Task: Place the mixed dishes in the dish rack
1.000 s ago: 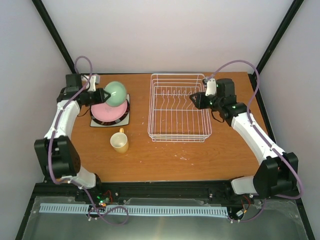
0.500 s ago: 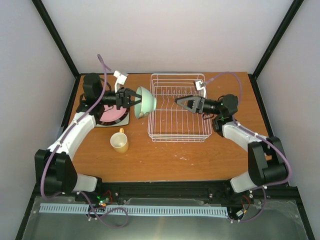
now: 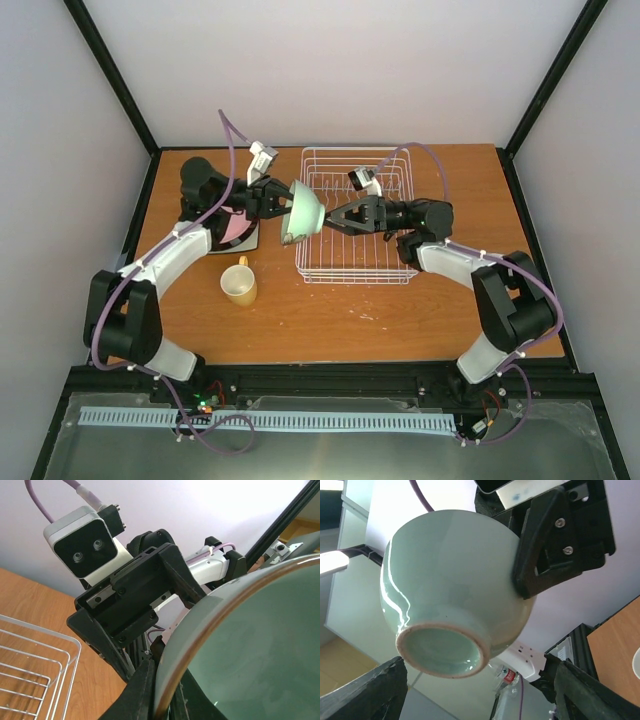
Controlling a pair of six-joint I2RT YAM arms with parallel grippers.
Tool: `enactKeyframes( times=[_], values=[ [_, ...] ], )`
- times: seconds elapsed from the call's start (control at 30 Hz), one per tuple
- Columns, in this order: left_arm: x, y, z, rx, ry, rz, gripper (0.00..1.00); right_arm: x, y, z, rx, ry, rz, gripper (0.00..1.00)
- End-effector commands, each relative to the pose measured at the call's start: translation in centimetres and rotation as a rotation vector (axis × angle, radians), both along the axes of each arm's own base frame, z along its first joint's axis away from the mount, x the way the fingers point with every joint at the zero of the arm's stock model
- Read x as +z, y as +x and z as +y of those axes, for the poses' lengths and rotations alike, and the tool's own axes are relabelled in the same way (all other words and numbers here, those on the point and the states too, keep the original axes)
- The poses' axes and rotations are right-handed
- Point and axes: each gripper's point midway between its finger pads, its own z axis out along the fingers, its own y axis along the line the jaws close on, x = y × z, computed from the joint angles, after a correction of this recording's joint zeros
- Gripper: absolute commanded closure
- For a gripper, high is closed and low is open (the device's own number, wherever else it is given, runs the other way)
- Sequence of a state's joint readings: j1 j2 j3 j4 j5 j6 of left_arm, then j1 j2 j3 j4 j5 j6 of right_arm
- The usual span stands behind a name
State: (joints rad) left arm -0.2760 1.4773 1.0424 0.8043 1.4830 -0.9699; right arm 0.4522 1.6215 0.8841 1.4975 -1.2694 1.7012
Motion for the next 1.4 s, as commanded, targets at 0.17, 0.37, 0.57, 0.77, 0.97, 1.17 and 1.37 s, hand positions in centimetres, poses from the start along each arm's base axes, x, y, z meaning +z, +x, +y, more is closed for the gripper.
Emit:
enactKeyframes(
  times=[0.17,0.37,0.57,0.77,0.97,1.17,1.37],
  values=[
    [1.8,-0.1,-0.6,-0.01,-0.041,-0.079,0.99,2.8,-2.1,0.0,0.042,0.083,-0.142,0.23],
    [1.2,0.4,-1.3,-0.01,-0.045,-0.058,1.0,2.6,-2.1,0.9,0.071,0.079,-0.118,0.24],
    [0.5,1.2,-1.6,-0.001,-0.042,-0.029,0.99,2.8,-2.4,1.5,0.085,0.088,-0.112,0.27],
    [0.2,2.0,-1.8,0.013,-0.031,-0.021,1.0,2.9,-2.7,1.5,0.091,0.089,-0.118,0.38],
    [0.0,2.2,-1.9,0.025,-0.032,-0.01,0.99,2.9,-2.4,1.8,0.091,0.093,-0.105,0.54],
    [-0.4,2.8,-2.1,0.029,-0.032,-0.001,0.99,3.0,-2.9,2.4,0.114,0.095,-0.104,0.63],
    [-0.7,3.4,-2.3,0.037,-0.031,0.012,0.97,2.8,-2.7,2.6,0.11,0.098,-0.092,0.97]
  ],
)
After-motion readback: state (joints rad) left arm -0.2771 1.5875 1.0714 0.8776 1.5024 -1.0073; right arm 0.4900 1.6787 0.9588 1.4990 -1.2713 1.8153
